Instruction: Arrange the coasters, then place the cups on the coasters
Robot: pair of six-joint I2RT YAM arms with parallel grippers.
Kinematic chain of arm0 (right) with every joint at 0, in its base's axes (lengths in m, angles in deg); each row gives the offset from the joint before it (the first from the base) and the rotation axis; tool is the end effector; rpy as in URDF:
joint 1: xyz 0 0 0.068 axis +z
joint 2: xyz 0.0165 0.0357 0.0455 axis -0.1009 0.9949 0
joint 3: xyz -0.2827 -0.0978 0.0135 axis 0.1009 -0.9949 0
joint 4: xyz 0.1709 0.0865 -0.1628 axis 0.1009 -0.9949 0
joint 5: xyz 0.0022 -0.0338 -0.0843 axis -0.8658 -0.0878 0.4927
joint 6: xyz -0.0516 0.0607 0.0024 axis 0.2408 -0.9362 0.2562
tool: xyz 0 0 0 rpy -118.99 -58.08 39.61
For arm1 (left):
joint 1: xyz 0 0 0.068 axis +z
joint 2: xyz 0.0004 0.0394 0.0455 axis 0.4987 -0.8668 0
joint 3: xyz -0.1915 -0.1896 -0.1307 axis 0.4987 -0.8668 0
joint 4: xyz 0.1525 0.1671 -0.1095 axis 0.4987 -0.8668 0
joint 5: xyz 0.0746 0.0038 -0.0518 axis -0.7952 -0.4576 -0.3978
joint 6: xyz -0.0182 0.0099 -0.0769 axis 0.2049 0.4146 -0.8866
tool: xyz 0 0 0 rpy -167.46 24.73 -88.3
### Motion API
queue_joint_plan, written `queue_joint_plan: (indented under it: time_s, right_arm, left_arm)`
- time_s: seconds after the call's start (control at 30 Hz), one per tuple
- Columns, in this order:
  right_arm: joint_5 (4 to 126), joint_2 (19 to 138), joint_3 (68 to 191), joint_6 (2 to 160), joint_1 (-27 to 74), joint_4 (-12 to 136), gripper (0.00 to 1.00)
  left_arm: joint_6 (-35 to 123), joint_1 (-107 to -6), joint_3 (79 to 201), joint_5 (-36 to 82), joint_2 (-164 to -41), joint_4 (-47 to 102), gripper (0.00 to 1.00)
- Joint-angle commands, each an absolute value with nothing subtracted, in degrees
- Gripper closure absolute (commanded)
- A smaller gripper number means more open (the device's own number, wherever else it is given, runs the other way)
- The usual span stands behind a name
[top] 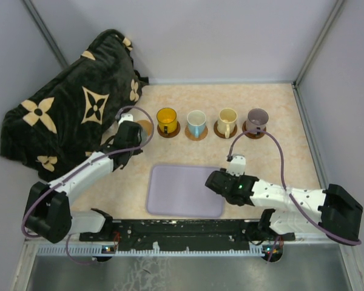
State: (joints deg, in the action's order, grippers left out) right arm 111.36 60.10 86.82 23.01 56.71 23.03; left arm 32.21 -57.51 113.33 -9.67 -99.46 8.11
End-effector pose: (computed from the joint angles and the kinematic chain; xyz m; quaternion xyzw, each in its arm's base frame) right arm 0.1134 0.1254 0.1877 0.0776 0.9280 0.0050 0.3643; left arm 0.2493 -0.0981 0.2416 -0.0515 0.9036 0.0137 0.4250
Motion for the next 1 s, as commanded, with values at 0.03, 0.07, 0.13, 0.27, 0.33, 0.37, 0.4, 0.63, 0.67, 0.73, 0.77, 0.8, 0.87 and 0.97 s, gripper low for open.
queue_joint_plan:
  time_s: [0.03,0.07,0.13,0.27,0.33,0.37,0.4,0.63,0.67,0.73,0.77,0.8,0.87,0.97]
  right_arm:
    - [110.0,60.8,85.6,26.1,53.9,27.8,0.56]
    - [109.8,61.1,85.6,26.5,53.7,28.4,0.56]
    - [109.3,62.0,85.7,27.4,53.1,29.4,0.56]
    - [108.4,63.7,86.1,29.7,51.3,31.4,0.56]
    - [108.2,64.5,86.4,30.7,50.6,32.2,0.57]
    - [108.1,64.9,86.5,31.1,50.3,32.5,0.57]
    - [107.8,65.4,86.5,31.7,49.9,33.0,0.57]
    - [105.9,67.8,86.2,34.4,47.9,36.8,0.57]
    - [105.8,68.3,86.2,34.8,47.6,37.2,0.57]
    - [105.3,69.1,86.3,35.5,47.0,38.0,0.58]
    - [105.2,69.4,86.4,36.0,46.8,38.5,0.58]
    - [105.0,69.8,86.4,36.4,46.6,39.1,0.58]
    - [104.7,70.5,86.5,37.1,46.2,39.9,0.58]
    - [104.4,71.6,86.9,38.1,45.7,40.9,0.58]
  left_arm:
    - [36.6,-53.8,119.7,-6.7,-102.1,19.2,0.85]
    - [36.8,-52.9,120.3,-6.0,-102.8,19.6,0.85]
    - [36.8,-51.4,121.4,-3.9,-104.7,20.4,0.85]
    - [36.9,-49.6,123.7,-0.8,-108.8,21.4,0.85]
    - [37.1,-49.1,125.2,-0.1,-110.5,21.2,0.85]
    - [37.2,-49.0,125.9,0.1,-111.4,21.0,0.85]
    - [37.2,-48.8,126.9,0.3,-112.2,20.6,0.86]
    - [37.5,-48.3,129.4,0.9,-115.5,19.6,0.86]
    - [37.5,-48.3,129.5,1.0,-115.7,19.6,0.86]
    - [37.5,-48.2,129.6,1.1,-116.1,19.6,0.86]
    - [37.6,-48.1,129.7,1.2,-116.3,19.7,0.86]
    - [37.7,-48.1,129.9,1.1,-116.6,19.6,0.86]
    - [37.8,-48.0,130.3,1.3,-117.1,19.4,0.86]
    - [37.9,-47.8,130.8,1.3,-117.6,19.3,0.86]
